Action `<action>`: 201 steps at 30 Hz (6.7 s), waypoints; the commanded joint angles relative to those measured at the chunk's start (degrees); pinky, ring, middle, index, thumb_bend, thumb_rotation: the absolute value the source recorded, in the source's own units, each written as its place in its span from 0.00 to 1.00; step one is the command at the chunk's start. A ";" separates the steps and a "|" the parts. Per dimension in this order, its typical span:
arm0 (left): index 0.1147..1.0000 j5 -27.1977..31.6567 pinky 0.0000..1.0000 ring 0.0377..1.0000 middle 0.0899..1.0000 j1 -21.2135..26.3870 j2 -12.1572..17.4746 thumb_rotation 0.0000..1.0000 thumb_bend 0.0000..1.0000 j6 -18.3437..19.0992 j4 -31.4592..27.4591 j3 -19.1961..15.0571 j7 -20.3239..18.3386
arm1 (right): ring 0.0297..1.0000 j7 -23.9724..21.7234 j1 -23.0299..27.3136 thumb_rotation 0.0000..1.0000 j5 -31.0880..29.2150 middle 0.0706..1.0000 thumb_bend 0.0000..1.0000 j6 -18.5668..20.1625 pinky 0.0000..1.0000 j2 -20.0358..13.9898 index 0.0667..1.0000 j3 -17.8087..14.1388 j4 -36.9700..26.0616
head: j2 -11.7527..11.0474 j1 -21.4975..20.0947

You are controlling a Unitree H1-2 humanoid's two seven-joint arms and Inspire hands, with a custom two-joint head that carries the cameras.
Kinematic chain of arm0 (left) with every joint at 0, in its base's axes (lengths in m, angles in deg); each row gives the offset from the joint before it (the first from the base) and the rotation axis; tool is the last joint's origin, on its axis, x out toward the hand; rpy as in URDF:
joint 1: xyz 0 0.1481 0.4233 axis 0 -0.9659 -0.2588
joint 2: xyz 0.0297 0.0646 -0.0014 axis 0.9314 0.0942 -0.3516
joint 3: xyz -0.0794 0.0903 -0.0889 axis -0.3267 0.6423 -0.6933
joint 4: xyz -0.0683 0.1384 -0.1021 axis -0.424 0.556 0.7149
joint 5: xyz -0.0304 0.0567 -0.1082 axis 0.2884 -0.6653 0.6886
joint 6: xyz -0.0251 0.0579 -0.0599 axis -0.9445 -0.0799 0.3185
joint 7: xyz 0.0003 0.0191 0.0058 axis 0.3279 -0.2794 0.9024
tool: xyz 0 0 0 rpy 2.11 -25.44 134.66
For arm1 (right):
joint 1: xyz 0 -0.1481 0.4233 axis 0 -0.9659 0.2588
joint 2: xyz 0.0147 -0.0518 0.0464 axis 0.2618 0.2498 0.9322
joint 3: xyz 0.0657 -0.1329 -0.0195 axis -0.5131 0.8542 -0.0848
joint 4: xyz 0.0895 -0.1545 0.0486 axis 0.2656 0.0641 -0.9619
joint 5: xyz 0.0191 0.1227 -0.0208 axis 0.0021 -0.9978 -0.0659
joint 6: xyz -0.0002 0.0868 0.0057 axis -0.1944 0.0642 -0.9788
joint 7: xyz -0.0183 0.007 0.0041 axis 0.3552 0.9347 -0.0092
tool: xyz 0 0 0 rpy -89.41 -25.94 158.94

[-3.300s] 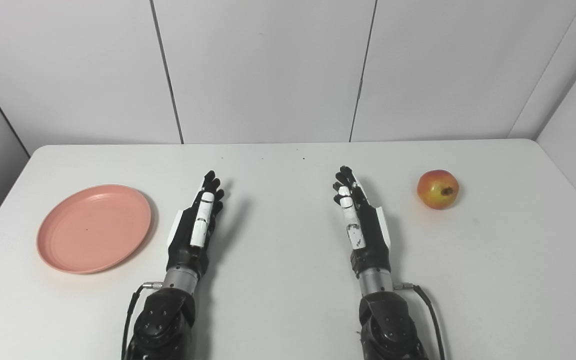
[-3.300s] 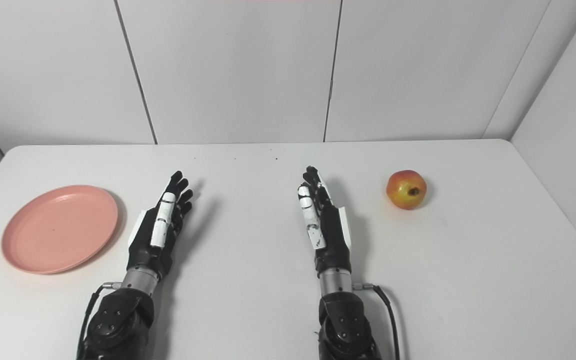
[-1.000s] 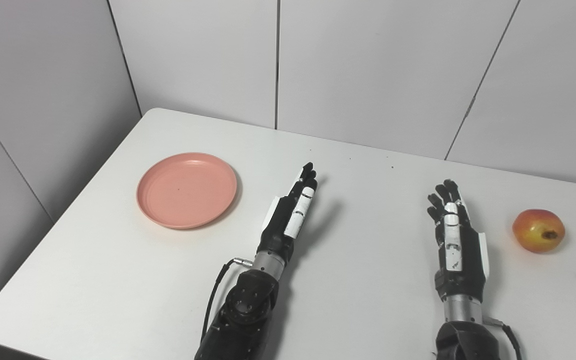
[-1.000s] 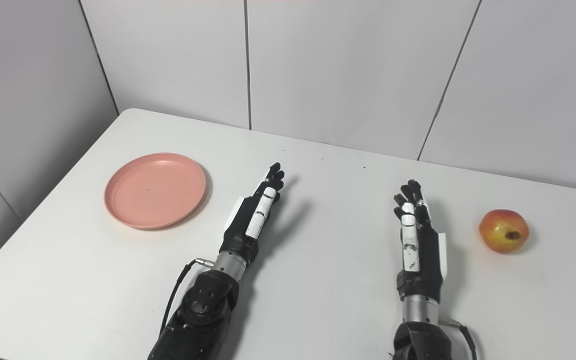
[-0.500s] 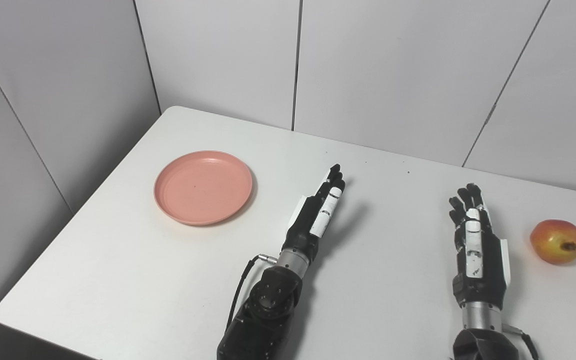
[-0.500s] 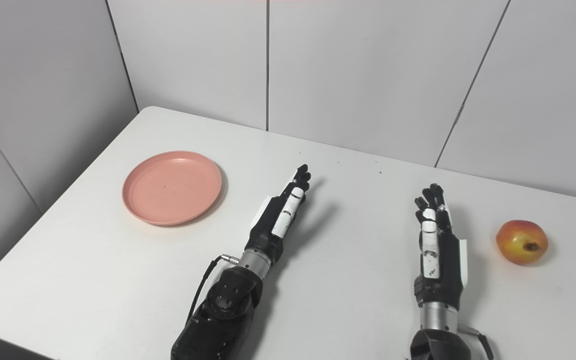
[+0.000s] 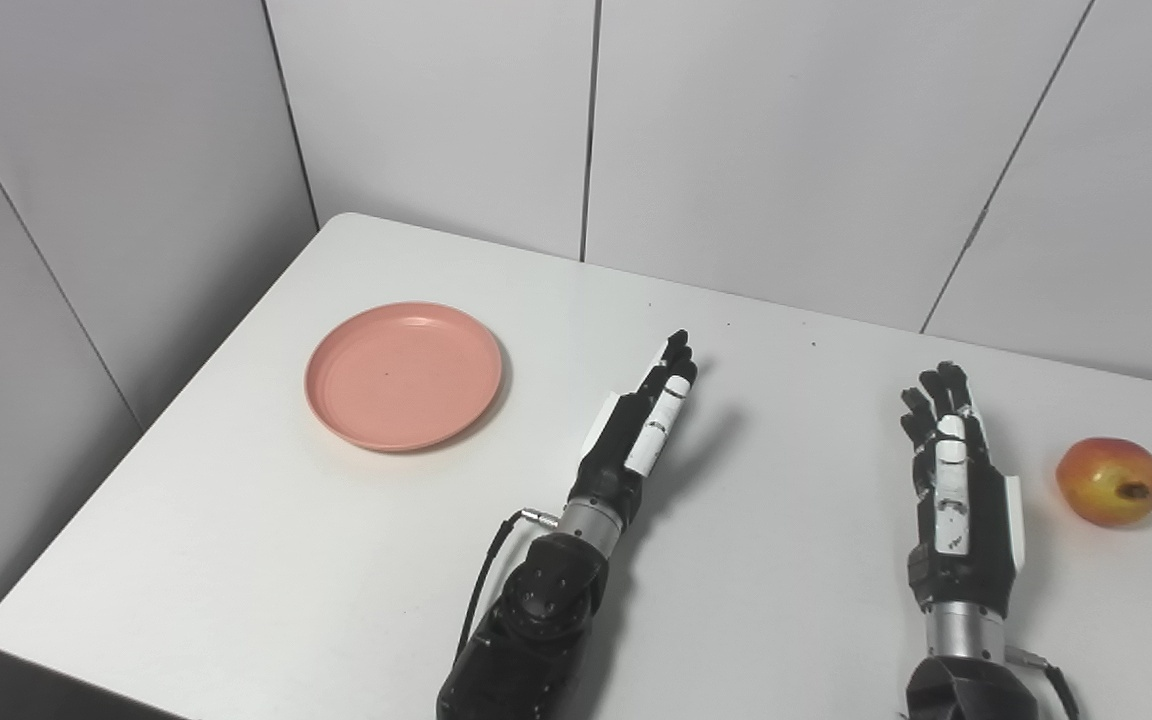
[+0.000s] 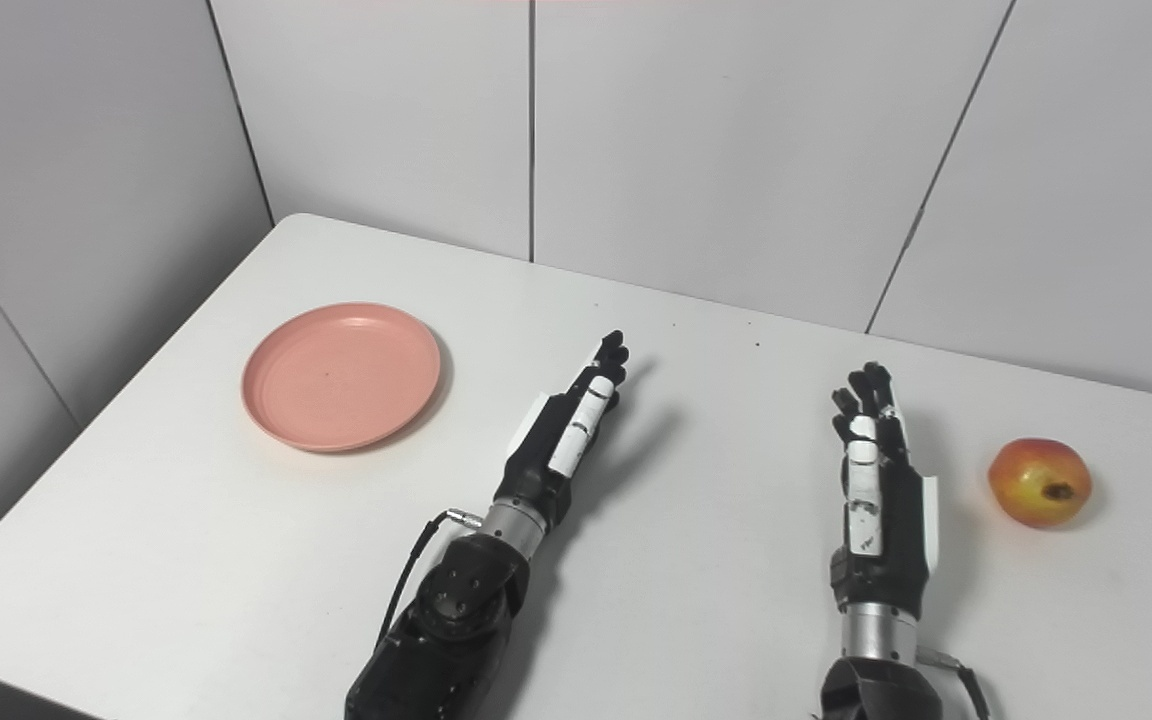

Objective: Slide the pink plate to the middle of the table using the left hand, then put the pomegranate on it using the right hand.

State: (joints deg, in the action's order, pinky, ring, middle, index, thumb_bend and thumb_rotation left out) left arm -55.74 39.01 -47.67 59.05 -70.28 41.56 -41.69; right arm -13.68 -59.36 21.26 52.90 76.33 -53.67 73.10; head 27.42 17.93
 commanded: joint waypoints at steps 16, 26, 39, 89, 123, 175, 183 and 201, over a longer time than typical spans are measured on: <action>0.97 -0.22 0.99 0.98 0.98 -0.52 -0.90 1.00 0.39 -3.23 -0.60 0.02 0.29 | 0.91 -0.39 -2.50 0.88 0.45 0.93 0.57 -2.14 0.95 -0.82 0.92 -0.70 2.74 | -0.40 0.57; 0.91 -1.85 0.90 0.92 0.92 1.03 -1.68 1.00 0.41 -5.22 -3.61 -2.58 4.25 | 0.91 -0.61 -2.23 0.87 0.39 0.93 0.58 -2.73 0.95 -0.99 0.93 -0.69 3.69 | -0.70 1.03; 0.81 -0.76 0.83 0.84 0.83 3.96 1.37 1.00 0.50 -3.43 -10.83 -5.48 4.45 | 0.92 -0.59 -1.99 0.87 0.41 0.93 0.58 -2.70 0.97 -0.89 0.93 -0.70 3.95 | -1.19 0.95; 0.73 2.00 0.74 0.75 0.74 6.86 22.54 1.00 0.49 0.18 -6.48 -22.54 9.12 | 0.91 -0.54 -2.19 0.87 0.28 0.92 0.58 -2.37 0.95 -0.95 0.92 -0.82 3.41 | -0.31 0.93; 0.75 6.49 0.78 0.79 0.77 5.33 28.25 1.00 0.46 -3.66 6.59 -23.30 4.49 | 0.91 -0.46 -1.86 0.86 0.28 0.92 0.57 -2.31 0.95 -0.91 0.92 -0.83 3.28 | 0.00 1.00; 0.76 12.03 0.81 0.81 0.78 6.44 22.63 1.00 0.45 -0.06 6.55 -18.72 -1.32 | 0.92 -0.76 -1.99 0.87 -0.06 0.93 0.61 -1.57 0.97 -0.98 0.93 -0.87 2.85 | 0.87 1.00; 0.76 11.44 0.81 0.81 0.79 6.40 21.85 1.00 0.45 0.67 5.69 -17.72 -1.55 | 0.91 -0.40 -2.00 0.86 0.34 0.92 0.61 -1.45 0.96 -0.88 0.92 -0.87 2.71 | 0.94 1.00; 0.81 11.15 0.85 0.85 0.83 6.82 20.82 1.00 0.45 2.02 3.72 -14.75 -4.13 | 0.92 -0.66 -1.82 0.88 0.68 0.93 0.60 -1.33 0.97 -1.24 0.93 -0.61 2.59 | 0.91 0.97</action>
State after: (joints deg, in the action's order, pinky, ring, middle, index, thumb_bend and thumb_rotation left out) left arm -44.43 43.71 -27.28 61.33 -64.63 26.50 -45.18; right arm -13.72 -58.80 21.60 52.13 76.06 -53.89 73.61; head 28.30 18.81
